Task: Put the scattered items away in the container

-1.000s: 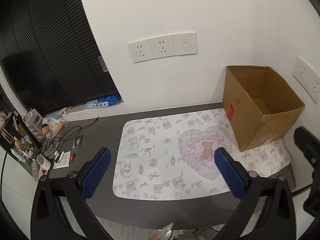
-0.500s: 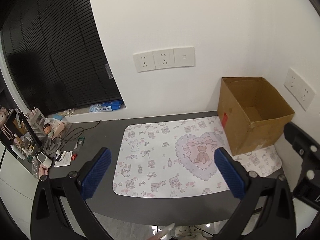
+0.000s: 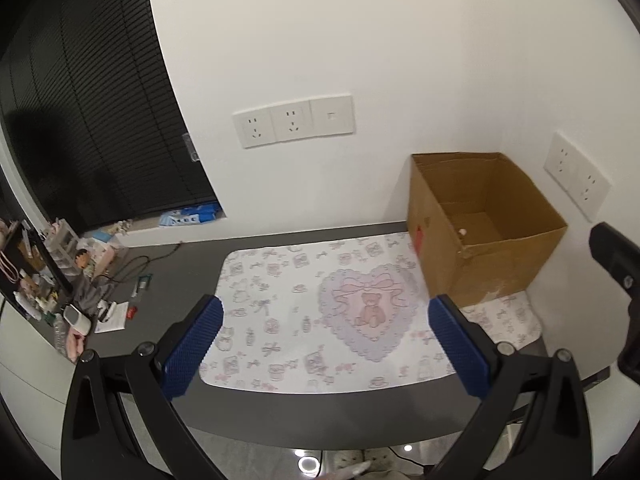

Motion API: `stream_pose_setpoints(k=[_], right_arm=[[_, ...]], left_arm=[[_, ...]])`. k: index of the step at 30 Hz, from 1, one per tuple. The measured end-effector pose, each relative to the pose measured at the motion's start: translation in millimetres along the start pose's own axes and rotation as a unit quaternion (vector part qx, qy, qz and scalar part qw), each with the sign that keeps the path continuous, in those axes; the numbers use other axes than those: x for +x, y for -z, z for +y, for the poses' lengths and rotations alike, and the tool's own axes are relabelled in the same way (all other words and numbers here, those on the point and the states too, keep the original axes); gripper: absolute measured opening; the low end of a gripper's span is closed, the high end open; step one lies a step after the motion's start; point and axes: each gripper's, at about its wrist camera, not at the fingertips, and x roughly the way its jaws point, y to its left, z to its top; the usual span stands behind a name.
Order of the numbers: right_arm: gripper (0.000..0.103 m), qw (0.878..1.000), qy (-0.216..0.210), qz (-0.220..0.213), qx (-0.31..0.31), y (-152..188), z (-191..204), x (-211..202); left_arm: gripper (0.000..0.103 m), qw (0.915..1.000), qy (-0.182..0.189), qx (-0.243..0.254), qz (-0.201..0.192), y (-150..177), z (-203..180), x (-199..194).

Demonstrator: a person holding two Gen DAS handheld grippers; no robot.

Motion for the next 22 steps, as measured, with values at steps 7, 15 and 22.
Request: stream_pose_setpoints(k=[7, 15, 22], right_arm=[[0.103, 1.0, 0.006, 0.005, 0.008, 0.8, -21.5, 4.1], [0.103, 1.0, 0.007, 0.008, 0.009, 3.0, -27.6, 6.4], [0.103, 1.0, 0.01, 0.012, 0.007, 6.6, -32.2, 9.1]], left_arm=[[0.103, 1.0, 0.0, 0.006, -0.001, -1.9, -17.5, 1.6], [0.103, 1.0, 0.0, 0.002, -0.002, -1.0, -22.9, 1.3], [0.102, 0.9998, 0.002, -0.003, -0.022, -1.8, -23.3, -5.2]])
